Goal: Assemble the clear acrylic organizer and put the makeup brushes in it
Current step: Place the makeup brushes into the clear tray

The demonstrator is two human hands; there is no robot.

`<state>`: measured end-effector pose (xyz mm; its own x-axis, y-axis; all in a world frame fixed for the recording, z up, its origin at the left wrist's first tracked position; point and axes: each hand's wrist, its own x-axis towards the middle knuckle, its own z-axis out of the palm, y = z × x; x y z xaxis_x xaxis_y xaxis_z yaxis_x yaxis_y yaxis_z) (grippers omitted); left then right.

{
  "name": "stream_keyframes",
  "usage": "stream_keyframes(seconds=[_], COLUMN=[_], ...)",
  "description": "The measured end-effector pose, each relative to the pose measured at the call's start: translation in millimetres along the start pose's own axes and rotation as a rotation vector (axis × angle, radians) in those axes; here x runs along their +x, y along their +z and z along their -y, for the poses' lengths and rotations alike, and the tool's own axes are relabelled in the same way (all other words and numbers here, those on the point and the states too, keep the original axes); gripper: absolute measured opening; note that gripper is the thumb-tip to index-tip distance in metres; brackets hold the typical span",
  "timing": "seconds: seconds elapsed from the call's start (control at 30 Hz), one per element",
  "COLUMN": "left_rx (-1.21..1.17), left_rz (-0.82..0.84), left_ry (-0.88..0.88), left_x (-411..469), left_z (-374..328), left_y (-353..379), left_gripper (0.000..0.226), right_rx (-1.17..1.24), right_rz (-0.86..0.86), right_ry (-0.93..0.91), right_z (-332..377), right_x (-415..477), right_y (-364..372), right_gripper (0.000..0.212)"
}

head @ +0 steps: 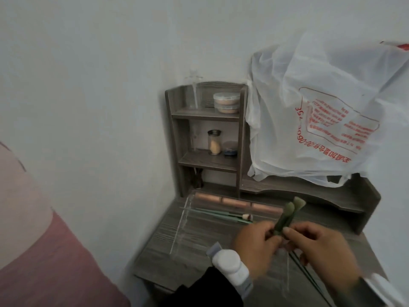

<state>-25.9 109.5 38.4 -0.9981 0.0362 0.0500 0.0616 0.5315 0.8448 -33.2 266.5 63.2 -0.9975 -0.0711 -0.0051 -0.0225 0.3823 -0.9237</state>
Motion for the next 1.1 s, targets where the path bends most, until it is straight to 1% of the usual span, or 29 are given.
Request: stream_keyframes(seconds=[0.07, 0.1, 0.13, 0.23, 0.37, 0.43, 0.53, 0.6, 0.73, 0.83, 0.97, 1.1], left_rx=[0.360, 0.509, 0.598, 0.784, 0.973, 0.988, 0.939, 0.893, 0.805, 0.748, 0.607, 0.603], left_rz=[-0.048, -0.065, -0.073, -0.067, 0.063, 0.098, 0.070, 0.076, 0.100, 0.084, -0.048, -0.116], left_ry=[0.084, 0.117, 0.130, 0.106, 0.084, 0.079, 0.087, 0.106, 0.146, 0.157, 0.218, 0.277], left_x=[1, 2, 4, 13, 17, 17, 20, 23, 26, 26, 24, 16], left_z=[6, 10, 16, 40, 71, 83, 96, 100, 108, 112, 115, 116], left_y=[-20, -33, -47, -88, -106, -102, -97, -97, -94, -89, -83, -79], left_gripper=[0.024, 0.025, 0.026, 0.028, 0.032, 0.033, 0.033, 0.035, 0.036, 0.036, 0.034, 0.024], right_rx=[-0.104, -0.175, -0.228, -0.309, -0.352, -0.408, -0.643, -0.744, -0.771, -0.794, -0.816, -0.808], right_rz=[0.008, 0.021, 0.034, 0.063, 0.034, 0.062, 0.180, 0.207, 0.175, 0.179, 0.132, 0.105], right_ry=[-0.011, -0.024, -0.041, -0.106, -0.119, -0.148, -0.195, -0.229, -0.258, -0.267, -0.267, -0.255], right_z=[-2, -3, -3, -8, -14, -20, -30, -34, -37, -40, -48, -56], right_x=[2, 0, -2, -6, -2, 1, 2, 2, 3, 6, 12, 16], right_y=[8, 12, 16, 27, 27, 26, 29, 32, 31, 26, 20, 16], right_gripper=[0.010, 0.013, 0.018, 0.023, 0.024, 0.023, 0.022, 0.019, 0.022, 0.026, 0.030, 0.033])
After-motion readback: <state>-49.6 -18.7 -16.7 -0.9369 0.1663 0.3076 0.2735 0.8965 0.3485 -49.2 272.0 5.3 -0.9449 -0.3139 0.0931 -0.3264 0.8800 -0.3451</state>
